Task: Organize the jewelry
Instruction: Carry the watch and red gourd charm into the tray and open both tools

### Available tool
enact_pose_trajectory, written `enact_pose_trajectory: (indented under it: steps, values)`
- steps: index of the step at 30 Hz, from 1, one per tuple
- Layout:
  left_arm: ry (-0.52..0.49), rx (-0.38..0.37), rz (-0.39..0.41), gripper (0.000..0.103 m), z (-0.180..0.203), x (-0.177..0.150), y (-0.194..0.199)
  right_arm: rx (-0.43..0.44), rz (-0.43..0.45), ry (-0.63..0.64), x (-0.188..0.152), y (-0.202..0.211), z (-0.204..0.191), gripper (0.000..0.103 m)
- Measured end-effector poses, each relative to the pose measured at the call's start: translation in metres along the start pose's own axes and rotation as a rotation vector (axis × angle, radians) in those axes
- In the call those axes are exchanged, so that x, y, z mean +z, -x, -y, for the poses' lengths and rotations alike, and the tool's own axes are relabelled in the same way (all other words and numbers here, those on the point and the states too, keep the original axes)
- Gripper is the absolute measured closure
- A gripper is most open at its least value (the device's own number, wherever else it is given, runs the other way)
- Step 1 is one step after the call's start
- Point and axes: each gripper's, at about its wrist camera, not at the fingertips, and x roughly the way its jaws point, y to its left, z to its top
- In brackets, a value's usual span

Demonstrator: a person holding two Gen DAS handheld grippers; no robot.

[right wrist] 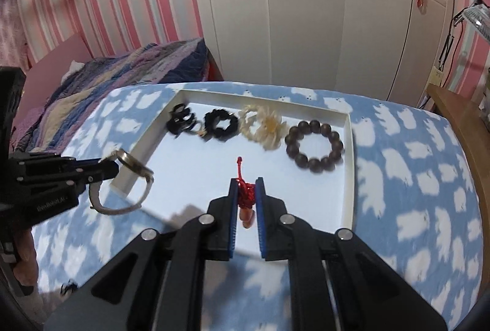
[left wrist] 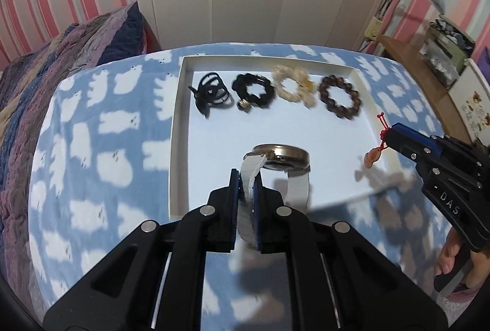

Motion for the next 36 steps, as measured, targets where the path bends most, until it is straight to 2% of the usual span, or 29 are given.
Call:
enact_pose_trajectory:
  steps: [4, 7, 12, 19, 21, 26, 27, 28, 29, 30, 31, 35, 36]
  values:
    - [0.001, 0.019, -0.018, 0.097, -0.001, 0.017, -0.032, -0.028, -0.041, -0.021, 0.014, -0.040, 0.003, 0.092]
    - [-0.004, 0.064, -0.021, 0.096, -0.002, 0.027, -0.050, -0.057, -0.065, -0.036, 0.023, -0.068, 0.003, 0.092]
    - [0.007, 0.119, -0.020, 0.096, -0.004, 0.034, -0.071, -0.113, -0.093, -0.039, 0.032, -0.096, -0.001, 0.092]
    - [0.032, 0.166, -0.031, 0.095, -0.011, 0.034, -0.092, -0.125, -0.145, -0.066, 0.035, -0.127, -0.002, 0.092]
    - [0.045, 0.155, -0.033, 0.094, -0.015, 0.036, -0.095, -0.107, -0.165, -0.073, 0.032, -0.135, -0.001, 0.092]
    - [0.050, 0.163, -0.038, 0.080, -0.021, 0.038, -0.092, -0.055, -0.162, -0.102, 0.029, -0.138, 0.008, 0.089]
    - [0.048, 0.158, -0.029, 0.074, -0.021, 0.037, -0.088, -0.048, -0.161, -0.100, 0.030, -0.136, 0.010, 0.080]
    - [0.046, 0.159, -0.021, 0.063, -0.020, 0.037, -0.085, -0.046, -0.159, -0.102, 0.030, -0.134, 0.011, 0.071]
    - [0.043, 0.162, -0.009, 0.058, -0.019, 0.037, -0.080, -0.042, -0.151, -0.106, 0.030, -0.130, 0.013, 0.054]
    - [0.039, 0.162, 0.015, 0.045, -0.017, 0.036, -0.072, -0.043, -0.137, -0.112, 0.031, -0.123, 0.015, 0.049]
    - [0.036, 0.163, 0.033, 0.037, -0.014, 0.035, -0.066, -0.037, -0.122, -0.117, 0.032, -0.115, 0.017, 0.049]
    - [0.021, 0.140, 0.074, 0.036, -0.005, 0.031, -0.035, -0.002, -0.074, -0.137, 0.036, -0.080, 0.022, 0.049]
    - [0.019, 0.131, 0.085, 0.033, -0.003, 0.031, -0.026, -0.001, -0.051, -0.138, 0.037, -0.065, 0.024, 0.048]
